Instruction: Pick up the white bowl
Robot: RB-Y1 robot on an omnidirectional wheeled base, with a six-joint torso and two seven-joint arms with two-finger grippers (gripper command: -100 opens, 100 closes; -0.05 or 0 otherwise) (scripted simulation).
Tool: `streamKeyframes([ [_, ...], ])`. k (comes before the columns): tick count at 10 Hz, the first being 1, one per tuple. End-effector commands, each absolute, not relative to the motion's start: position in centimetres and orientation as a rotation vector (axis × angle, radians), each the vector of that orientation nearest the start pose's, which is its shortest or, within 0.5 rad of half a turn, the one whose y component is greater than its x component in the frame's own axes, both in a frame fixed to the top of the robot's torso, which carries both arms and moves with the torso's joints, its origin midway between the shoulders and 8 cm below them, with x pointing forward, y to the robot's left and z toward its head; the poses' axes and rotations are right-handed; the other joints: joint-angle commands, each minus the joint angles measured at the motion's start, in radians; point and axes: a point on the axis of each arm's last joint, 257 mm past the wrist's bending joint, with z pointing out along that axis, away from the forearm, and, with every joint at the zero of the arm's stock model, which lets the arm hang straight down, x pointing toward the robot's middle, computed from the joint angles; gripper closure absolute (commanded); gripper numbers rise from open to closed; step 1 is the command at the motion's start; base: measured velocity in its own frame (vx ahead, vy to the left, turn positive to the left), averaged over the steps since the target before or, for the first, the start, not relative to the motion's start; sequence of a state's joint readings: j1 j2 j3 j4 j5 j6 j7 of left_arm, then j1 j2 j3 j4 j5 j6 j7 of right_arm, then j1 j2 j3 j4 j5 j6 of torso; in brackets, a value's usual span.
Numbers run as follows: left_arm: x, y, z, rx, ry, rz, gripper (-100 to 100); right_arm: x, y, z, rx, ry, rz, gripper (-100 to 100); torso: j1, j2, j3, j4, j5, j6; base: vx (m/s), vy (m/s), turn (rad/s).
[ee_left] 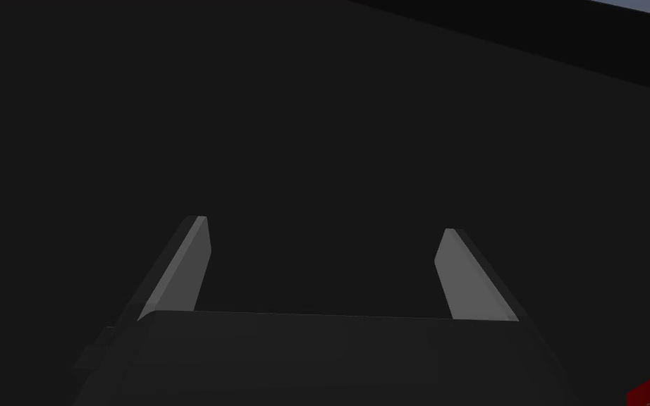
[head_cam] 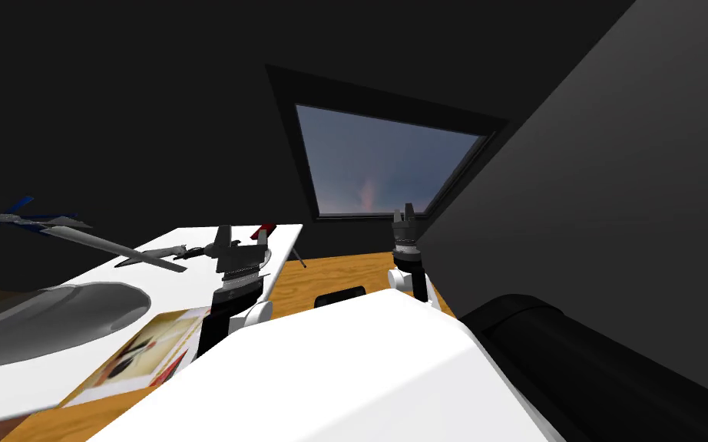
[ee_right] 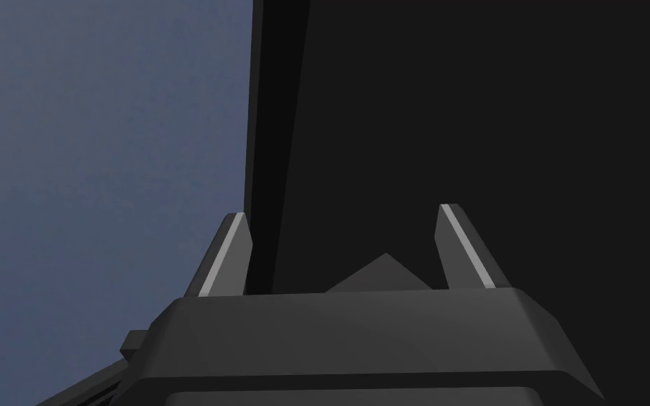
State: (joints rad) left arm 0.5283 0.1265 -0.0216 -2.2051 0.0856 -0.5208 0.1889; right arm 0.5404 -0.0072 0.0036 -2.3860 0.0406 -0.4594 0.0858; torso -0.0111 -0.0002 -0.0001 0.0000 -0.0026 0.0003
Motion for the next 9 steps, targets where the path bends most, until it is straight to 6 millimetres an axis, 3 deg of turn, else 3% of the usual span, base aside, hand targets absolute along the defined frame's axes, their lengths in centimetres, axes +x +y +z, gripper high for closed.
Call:
streamKeyframes([
  [1,35.9,28.4,-2.8,-0.814,0.711,-1.505,-100,32.7,-27.3,5.1,0.572,0.640,1.192,0,0.000,0.000,0.000,0.000,0.000,0.000,0.028,-0.161,-0.113],
  [4,37.1,30.2,-5.3,-0.897,0.794,-1.463,-100,32.7,-27.3,5.1,0.572,0.640,1.192,0,0.002,0.000,0.000,0.000,0.000,0.000,0.026,-0.143,-0.167],
  [9,38.4,33.0,-9.1,-1.027,0.895,-1.387,-100,32.7,-27.3,5.1,0.572,0.640,1.192,0,0.006,0.001,0.000,0.000,0.001,-0.001,0.015,-0.078,-0.112],
])
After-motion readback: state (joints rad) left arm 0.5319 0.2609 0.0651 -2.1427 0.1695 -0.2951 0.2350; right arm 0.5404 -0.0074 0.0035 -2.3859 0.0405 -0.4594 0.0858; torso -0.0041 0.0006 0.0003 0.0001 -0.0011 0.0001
